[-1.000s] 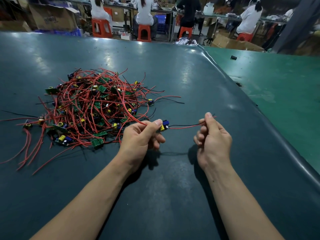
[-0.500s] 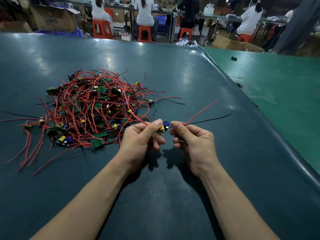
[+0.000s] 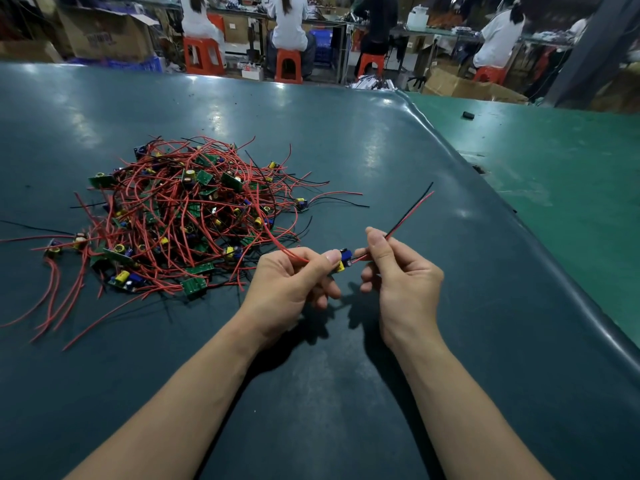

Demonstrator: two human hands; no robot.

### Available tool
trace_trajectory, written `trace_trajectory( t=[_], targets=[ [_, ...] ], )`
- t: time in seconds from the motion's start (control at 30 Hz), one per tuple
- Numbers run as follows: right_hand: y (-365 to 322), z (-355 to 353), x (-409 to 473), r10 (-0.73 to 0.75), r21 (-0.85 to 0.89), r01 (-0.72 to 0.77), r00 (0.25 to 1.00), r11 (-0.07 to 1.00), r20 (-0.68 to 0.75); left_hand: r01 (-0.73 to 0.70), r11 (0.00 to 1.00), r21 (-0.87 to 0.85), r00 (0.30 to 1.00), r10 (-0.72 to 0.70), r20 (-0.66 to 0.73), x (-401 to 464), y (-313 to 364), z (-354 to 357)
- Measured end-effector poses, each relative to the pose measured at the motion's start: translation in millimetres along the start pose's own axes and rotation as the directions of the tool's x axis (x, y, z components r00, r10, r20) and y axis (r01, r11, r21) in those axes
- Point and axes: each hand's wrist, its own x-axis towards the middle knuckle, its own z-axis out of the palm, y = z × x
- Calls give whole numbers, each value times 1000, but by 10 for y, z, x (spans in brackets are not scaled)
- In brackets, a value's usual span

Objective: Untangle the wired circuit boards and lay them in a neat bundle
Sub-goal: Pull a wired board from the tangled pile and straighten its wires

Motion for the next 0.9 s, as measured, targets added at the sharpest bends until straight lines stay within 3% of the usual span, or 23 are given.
trace_trajectory(
  t=[0.27, 0.6, 0.8, 0.83, 0.9],
  targets=[
    [-31, -95, 117, -15, 55, 23, 988, 998, -153, 4, 1000, 0, 1000, -4, 3, -7, 3, -14],
    [-31, -147, 151, 17, 34, -12, 985, 999, -170, -3, 1000, -14, 1000, 3, 8, 2, -7, -18],
    [-55, -251, 236, 29, 57, -9, 937, 998, -347, -30, 1000, -2, 999, 30, -13, -20, 1, -9],
    [-51, -272, 239, 8, 22, 1, 924, 1000, -382, -44, 999, 2, 999, 45, -22, -24, -6, -6],
    [-48, -305, 215, -201, -255, 98, 884, 962, -421, -95, 994, 60, 991, 100, -89, -22, -47, -2]
  ],
)
